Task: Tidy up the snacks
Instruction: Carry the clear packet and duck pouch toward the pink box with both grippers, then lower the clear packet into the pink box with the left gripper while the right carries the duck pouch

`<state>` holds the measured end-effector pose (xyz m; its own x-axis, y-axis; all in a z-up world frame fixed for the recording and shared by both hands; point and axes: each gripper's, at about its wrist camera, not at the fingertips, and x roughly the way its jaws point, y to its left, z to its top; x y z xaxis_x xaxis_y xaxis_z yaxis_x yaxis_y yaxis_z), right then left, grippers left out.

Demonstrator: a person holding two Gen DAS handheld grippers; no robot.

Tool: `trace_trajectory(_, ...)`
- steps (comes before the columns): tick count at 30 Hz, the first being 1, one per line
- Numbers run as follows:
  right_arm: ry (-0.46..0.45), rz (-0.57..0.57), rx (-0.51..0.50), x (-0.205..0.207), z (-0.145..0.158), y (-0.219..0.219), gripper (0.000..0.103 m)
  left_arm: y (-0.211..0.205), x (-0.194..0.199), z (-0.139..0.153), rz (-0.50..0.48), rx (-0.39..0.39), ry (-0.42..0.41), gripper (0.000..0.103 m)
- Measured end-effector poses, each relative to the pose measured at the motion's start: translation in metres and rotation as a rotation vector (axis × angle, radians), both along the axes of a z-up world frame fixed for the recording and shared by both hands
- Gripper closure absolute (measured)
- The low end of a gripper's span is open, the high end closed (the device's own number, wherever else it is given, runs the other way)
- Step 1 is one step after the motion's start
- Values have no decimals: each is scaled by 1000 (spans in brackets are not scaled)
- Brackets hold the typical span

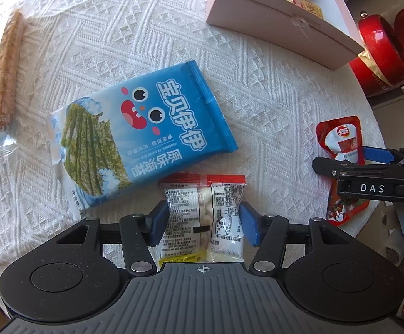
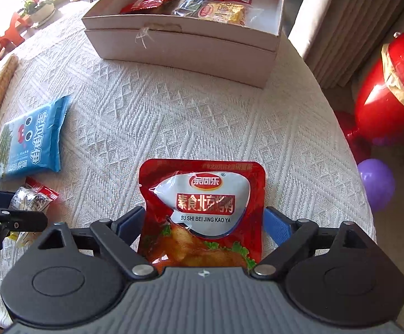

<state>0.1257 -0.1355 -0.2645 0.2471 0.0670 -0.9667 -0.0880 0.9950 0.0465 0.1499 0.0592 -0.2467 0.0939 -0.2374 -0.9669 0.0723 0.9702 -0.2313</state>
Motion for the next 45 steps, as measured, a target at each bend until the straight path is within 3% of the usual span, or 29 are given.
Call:
trace_trajectory(4,-34,-12,-16,-6,-3,2,0,-2,1,-1,-4,11,-2,42)
trace_trajectory(6,-21,-10,-15,-4,0,3,3,-4,1,-1,-9,18,-1,42)
trace_trajectory(11,-20,9,18,-1,23,10,37,-11,2,-2,-22,45,1,42)
trace_trajectory(12,-18,15,30,0,27,11,54,-13,2,-2,-23,48,1,42)
trace_trajectory(16,-31,23,60,1,41,14,68,-20,3,-1,-31,53,6,42)
trace_trajectory(22,-32,-8,137,-3,58,-2,77,-41,4,-2,-53,42,15,42)
trace_trajectory(29,-71,-102,145,-16,74,-37,80,-68,7,-6,-85,36,15,42)
trace_trajectory(30,-63,-92,143,-16,72,-38,79,-70,8,-6,-90,39,13,42)
trace_trajectory(33,-25,-54,141,-10,61,-34,56,-77,13,-7,-98,43,13,42)
trace_trajectory(36,21,-4,100,-7,47,-17,55,-84,17,-10,-112,57,16,42)
trace_trajectory(40,113,47,18,-8,21,-1,62,-85,18,-12,-116,61,17,42)
trace_trajectory(43,93,74,29,-9,18,5,50,-81,17,-10,-115,58,15,42)
trace_trajectory(45,63,61,33,-9,18,5,49,-80,17,-9,-113,54,13,42)
